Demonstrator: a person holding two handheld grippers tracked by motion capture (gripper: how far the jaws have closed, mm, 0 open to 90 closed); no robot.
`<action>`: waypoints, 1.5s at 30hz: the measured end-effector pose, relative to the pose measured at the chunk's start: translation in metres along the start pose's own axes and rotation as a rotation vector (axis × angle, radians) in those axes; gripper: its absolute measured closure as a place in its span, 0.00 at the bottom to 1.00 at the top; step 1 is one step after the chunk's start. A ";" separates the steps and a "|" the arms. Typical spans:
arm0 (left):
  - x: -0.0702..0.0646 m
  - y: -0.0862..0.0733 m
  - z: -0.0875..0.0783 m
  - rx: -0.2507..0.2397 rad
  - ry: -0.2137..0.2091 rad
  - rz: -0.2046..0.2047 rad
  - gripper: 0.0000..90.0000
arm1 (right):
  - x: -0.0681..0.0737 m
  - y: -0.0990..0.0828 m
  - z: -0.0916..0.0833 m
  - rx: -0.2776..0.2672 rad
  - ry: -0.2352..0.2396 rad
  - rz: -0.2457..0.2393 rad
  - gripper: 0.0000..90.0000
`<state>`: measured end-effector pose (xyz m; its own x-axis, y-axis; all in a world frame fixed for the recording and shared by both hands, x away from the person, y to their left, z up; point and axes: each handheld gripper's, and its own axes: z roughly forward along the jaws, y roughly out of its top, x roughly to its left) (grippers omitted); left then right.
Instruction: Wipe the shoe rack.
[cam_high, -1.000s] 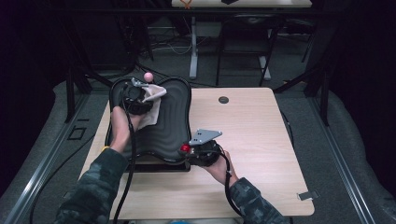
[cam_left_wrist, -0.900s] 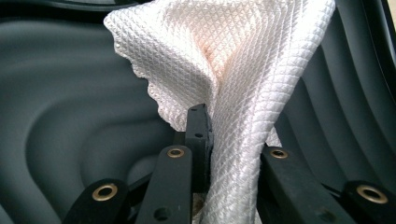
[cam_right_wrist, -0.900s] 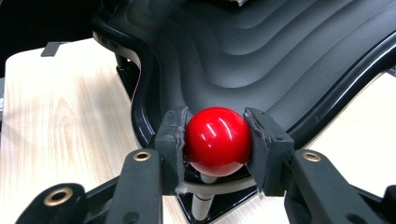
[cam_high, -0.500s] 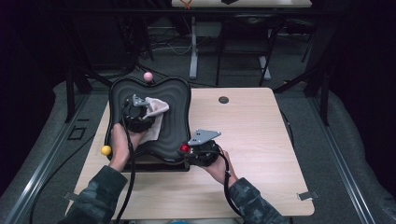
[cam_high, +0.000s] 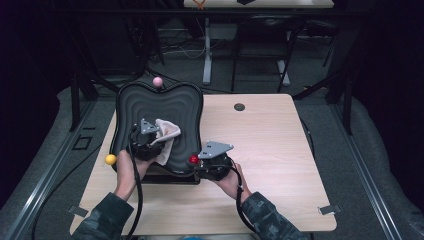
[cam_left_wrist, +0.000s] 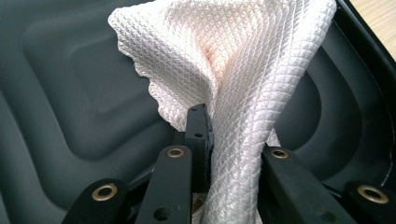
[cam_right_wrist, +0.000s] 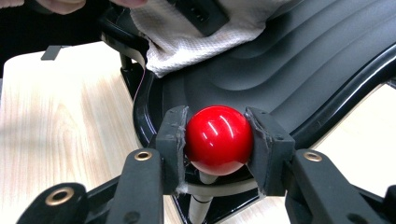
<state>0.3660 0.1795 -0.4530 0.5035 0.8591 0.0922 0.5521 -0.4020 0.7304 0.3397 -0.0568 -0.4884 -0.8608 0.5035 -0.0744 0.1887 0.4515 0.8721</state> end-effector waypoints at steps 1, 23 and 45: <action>0.000 -0.003 -0.001 0.000 0.001 -0.003 0.89 | 0.001 0.000 0.001 -0.002 0.001 -0.004 0.67; 0.000 0.018 0.009 -0.037 0.003 0.007 0.88 | 0.001 0.001 0.004 -0.002 0.017 -0.008 0.67; 0.033 0.097 0.037 -0.057 0.089 -0.017 0.87 | 0.001 0.001 0.004 0.000 0.017 -0.015 0.67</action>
<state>0.4606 0.1569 -0.4038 0.4319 0.8913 0.1381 0.5201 -0.3712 0.7693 0.3413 -0.0527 -0.4898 -0.8712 0.4844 -0.0794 0.1759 0.4590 0.8709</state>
